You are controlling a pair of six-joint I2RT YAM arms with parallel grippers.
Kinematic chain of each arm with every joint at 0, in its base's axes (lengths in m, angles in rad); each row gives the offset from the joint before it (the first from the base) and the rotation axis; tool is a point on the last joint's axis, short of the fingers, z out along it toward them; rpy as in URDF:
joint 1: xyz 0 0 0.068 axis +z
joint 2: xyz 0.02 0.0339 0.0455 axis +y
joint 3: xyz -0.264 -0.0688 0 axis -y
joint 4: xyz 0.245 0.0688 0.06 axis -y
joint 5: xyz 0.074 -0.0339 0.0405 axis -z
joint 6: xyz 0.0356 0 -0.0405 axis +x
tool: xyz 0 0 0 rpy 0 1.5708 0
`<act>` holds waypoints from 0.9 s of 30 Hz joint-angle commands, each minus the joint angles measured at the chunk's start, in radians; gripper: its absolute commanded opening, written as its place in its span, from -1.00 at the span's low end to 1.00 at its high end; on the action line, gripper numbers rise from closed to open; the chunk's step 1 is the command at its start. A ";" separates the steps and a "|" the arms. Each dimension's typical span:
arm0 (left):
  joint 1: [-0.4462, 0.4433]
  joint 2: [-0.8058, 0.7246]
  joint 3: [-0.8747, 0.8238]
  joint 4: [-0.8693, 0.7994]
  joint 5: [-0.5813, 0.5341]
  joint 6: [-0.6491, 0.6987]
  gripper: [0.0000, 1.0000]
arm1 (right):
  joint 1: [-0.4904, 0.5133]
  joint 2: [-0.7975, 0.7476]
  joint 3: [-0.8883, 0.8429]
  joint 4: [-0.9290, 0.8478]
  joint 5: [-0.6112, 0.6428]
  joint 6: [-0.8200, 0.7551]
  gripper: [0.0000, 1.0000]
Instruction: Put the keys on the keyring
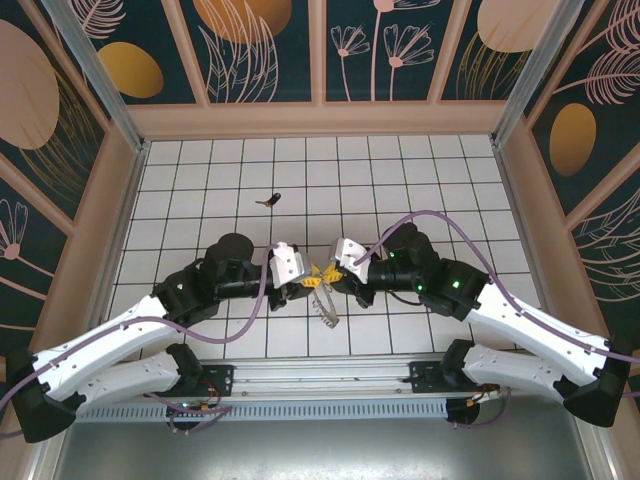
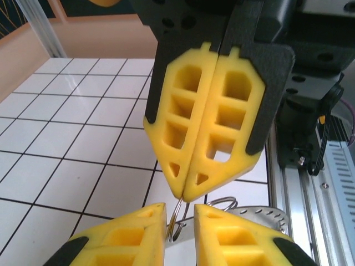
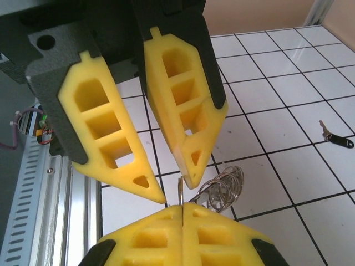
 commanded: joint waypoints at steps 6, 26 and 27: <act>-0.005 0.020 0.032 -0.042 -0.011 0.047 -0.77 | 0.016 0.015 0.056 0.009 0.003 -0.023 -1.00; -0.005 -0.090 -0.180 0.363 0.102 -0.182 -1.00 | -0.011 -0.286 -0.238 0.274 0.095 0.145 -0.16; -0.006 -0.094 -0.190 0.381 0.106 -0.191 -1.00 | -0.013 -0.295 -0.246 0.281 0.099 0.150 -0.16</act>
